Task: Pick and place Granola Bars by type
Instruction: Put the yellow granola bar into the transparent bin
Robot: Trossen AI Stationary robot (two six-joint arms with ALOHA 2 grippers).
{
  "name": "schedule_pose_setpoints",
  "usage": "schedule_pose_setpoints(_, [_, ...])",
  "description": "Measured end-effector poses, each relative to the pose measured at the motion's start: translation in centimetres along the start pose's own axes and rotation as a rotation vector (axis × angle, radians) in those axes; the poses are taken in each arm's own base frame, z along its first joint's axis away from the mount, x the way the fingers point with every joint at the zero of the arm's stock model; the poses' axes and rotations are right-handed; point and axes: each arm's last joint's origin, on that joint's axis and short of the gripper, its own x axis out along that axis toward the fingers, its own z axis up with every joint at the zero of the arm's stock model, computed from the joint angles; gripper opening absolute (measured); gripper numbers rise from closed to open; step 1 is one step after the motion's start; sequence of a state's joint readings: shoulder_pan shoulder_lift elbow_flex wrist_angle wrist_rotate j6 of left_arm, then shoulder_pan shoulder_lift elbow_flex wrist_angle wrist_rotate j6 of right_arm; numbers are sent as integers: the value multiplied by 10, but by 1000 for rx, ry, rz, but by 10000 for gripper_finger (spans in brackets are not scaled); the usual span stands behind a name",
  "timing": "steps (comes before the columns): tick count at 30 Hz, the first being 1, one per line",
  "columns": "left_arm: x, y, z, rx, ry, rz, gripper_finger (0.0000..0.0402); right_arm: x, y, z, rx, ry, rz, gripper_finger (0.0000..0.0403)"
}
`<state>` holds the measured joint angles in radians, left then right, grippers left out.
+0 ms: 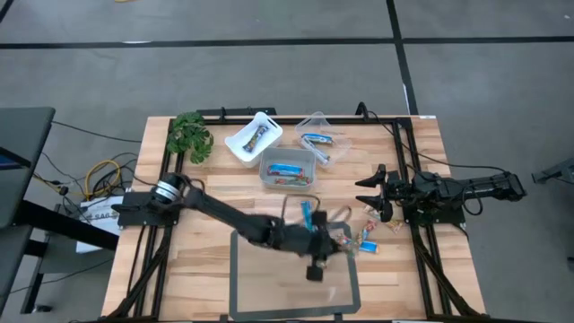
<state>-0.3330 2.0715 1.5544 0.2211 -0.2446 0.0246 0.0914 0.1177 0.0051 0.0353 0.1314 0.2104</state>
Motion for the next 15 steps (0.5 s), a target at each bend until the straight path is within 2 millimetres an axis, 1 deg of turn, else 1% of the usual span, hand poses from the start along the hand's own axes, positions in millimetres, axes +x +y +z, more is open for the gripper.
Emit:
schedule_pose_setpoints(5, [-27, 52, -7, 25, 21, 115, 39, 0, 0, 0, 0, 0, 0, 240])
schedule_pose_setpoints(9, [-51, 93, -18, 18, 36, 211, 39, 0, 0, 0, 0, 0, 0, 240])
schedule_pose_setpoints(15, [-82, 141, -29, 1, 17, 329, 39, 0, 0, 0, 0, 0, 0, 240])
